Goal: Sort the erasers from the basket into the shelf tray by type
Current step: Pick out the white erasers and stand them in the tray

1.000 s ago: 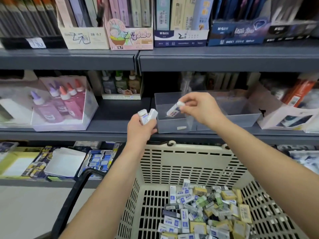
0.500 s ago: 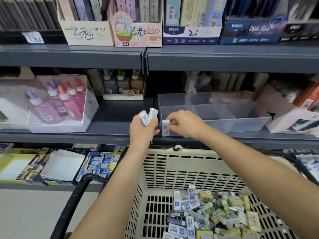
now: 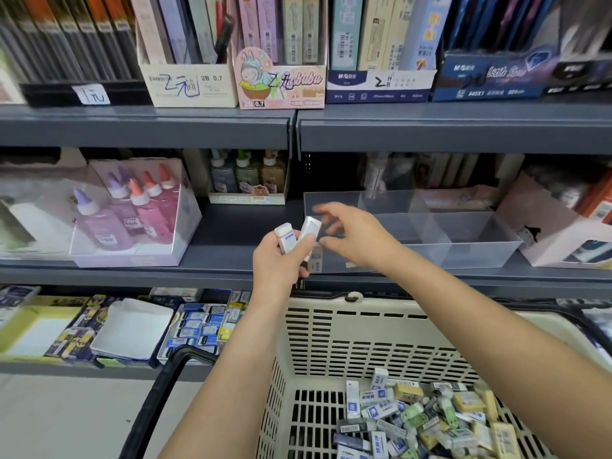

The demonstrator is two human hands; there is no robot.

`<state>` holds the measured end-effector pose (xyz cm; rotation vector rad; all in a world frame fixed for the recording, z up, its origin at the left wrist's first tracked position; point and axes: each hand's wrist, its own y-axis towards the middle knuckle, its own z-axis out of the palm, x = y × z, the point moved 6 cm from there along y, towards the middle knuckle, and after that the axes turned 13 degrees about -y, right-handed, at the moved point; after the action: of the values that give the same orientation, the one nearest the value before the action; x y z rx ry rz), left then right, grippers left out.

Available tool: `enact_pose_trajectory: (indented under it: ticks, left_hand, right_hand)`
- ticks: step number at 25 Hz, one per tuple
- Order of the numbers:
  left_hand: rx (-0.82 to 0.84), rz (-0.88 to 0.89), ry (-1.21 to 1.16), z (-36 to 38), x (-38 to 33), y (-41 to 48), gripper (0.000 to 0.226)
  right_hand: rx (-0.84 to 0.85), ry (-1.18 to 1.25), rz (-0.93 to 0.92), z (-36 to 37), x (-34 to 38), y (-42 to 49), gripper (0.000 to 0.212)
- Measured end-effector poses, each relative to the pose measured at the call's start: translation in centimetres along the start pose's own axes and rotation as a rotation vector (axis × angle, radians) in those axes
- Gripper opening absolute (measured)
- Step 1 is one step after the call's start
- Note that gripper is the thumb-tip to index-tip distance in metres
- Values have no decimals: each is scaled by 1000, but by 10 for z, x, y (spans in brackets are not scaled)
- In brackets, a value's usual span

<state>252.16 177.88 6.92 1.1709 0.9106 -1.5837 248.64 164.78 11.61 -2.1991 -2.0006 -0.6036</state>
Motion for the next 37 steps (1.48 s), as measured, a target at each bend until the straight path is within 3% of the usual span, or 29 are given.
enact_pose_trajectory:
  ticks: [4, 7, 10, 13, 15, 20, 24, 27, 32, 35, 37]
  left_hand:
    - [66, -55, -58, 5, 0, -3, 16]
    - [65, -153, -209, 11, 2, -4, 36]
    - [78, -207, -313, 16, 1, -6, 40]
    - [116, -25, -49, 14, -3, -10, 12]
    - [89, 33, 24, 11, -2, -8, 19]
    - [44, 100, 88, 6, -3, -2, 15]
    - [-78, 97, 214, -4, 2, 3, 12]
    - [-24, 76, 362, 2, 7, 7, 16]
    - [32, 59, 341, 3, 9, 8, 18]
    - [52, 62, 356, 5, 9, 10, 14]
    - [62, 47, 348, 6, 10, 10, 11]
  right_hand:
    - [-158, -278, -272, -11, 19, -14, 33]
    - [-214, -354, -310, -14, 19, -20, 26]
    - [-218, -132, -201, -13, 11, -23, 21]
    - [-185, 220, 43, -9, -1, -20, 9]
    - [-137, 322, 92, -6, -3, -18, 9]
    - [-98, 354, 35, -18, 2, -8, 18]
    - [-204, 152, 116, -31, -12, 6, 12]
    - [-71, 113, 149, -10, -13, 11, 8]
    - [114, 137, 111, 13, -17, 8, 16]
    - [227, -25, 60, 22, -18, 5, 28]
    - [189, -157, 59, 26, -16, 6, 28]
